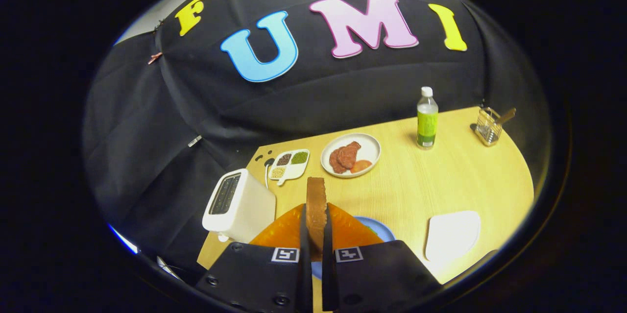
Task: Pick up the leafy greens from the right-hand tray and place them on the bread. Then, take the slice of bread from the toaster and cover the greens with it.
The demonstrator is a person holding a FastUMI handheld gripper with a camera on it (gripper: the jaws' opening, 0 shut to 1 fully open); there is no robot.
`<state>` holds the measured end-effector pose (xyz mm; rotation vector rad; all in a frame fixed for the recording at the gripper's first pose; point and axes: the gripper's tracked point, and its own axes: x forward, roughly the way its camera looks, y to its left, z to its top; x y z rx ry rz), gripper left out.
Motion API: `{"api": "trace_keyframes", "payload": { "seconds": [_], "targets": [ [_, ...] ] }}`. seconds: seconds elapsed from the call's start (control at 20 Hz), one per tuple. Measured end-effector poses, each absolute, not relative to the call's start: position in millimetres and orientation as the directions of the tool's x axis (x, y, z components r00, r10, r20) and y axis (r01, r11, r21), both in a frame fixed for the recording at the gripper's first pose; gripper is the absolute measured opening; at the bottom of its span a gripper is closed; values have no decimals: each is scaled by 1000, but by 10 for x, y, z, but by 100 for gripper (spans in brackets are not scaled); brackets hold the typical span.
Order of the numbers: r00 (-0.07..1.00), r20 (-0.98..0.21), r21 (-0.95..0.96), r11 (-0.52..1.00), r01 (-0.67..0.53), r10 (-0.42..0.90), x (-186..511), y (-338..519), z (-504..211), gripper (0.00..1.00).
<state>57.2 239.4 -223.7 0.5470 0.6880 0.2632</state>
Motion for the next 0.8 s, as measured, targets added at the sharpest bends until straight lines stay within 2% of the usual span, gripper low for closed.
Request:
{"api": "trace_keyframes", "payload": {
  "seconds": [0.45,0.8],
  "targets": [
    [705,-547,668,742,44,451,417,2658,-2963,12],
    [671,-625,628,768,128,399,408,2440,-3529,12]
  ]
}}
